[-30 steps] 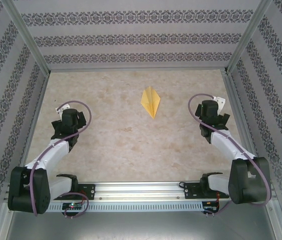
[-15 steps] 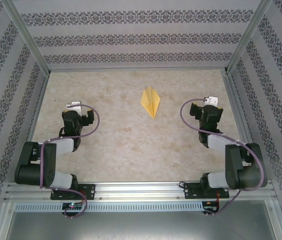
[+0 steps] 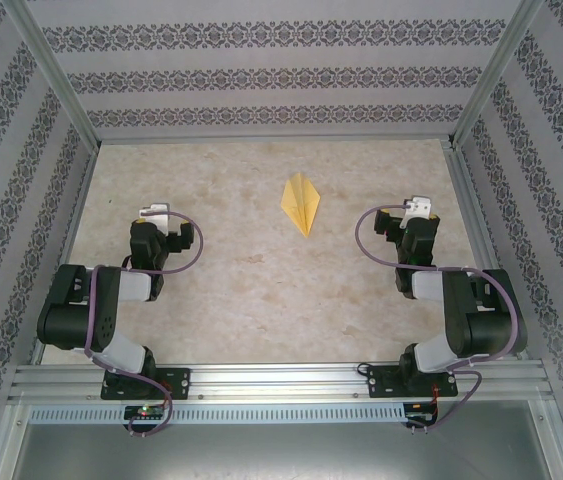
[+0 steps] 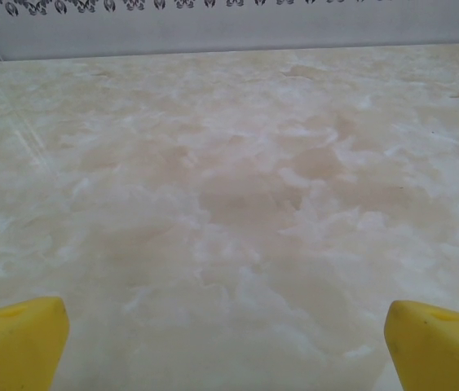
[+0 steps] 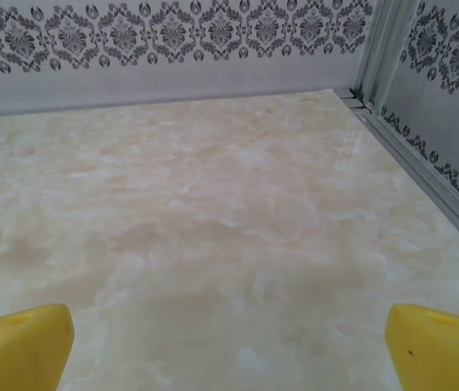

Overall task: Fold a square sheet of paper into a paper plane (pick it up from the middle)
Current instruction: Reset both arms

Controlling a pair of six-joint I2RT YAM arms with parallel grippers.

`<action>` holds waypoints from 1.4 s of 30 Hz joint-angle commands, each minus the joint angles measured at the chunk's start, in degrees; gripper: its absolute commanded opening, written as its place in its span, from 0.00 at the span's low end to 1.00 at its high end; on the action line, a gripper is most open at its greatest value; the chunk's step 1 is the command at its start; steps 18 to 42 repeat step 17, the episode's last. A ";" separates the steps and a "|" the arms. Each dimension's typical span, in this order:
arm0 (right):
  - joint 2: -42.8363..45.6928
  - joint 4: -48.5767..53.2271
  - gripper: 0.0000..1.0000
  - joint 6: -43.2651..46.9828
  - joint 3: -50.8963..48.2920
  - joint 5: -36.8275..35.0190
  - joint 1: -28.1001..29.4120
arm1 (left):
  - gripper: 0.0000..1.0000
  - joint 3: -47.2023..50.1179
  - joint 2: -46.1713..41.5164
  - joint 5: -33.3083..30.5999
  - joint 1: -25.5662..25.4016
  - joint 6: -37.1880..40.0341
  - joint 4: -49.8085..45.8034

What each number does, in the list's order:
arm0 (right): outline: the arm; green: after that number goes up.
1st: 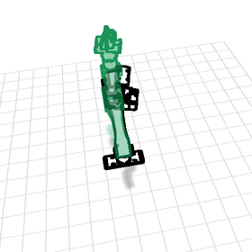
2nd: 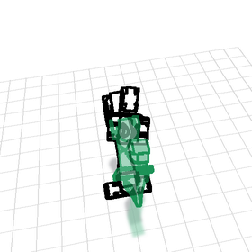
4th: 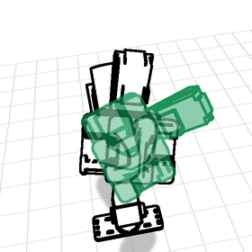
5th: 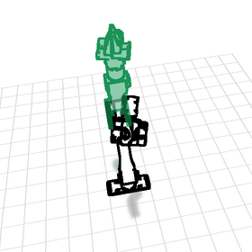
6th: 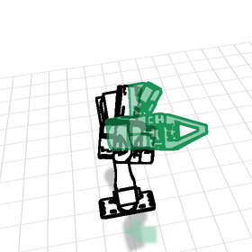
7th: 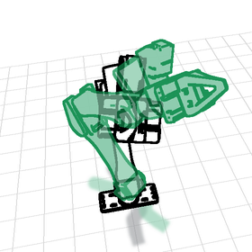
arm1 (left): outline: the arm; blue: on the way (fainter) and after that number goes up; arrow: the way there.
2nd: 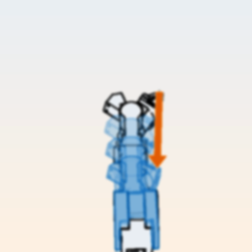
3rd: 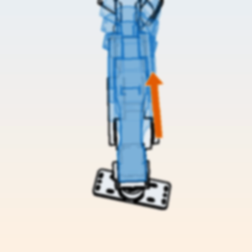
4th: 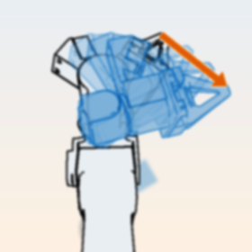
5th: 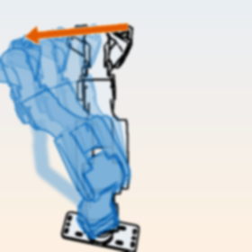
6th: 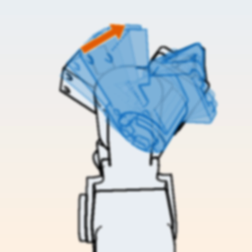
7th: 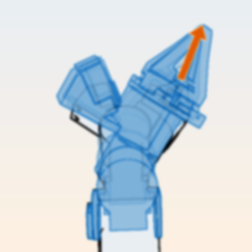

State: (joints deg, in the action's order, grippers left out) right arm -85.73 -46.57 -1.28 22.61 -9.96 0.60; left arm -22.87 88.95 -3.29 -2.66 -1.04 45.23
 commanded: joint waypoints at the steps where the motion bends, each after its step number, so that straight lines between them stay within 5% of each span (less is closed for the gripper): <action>1: -0.19 -3.29 0.98 0.84 -0.40 1.48 -0.56 | 1.00 -0.58 0.52 0.67 -0.60 2.09 3.03; 42: 0.02 -4.39 0.98 1.48 -1.00 3.44 -0.57 | 1.00 -1.37 0.75 1.51 -1.05 3.07 1.51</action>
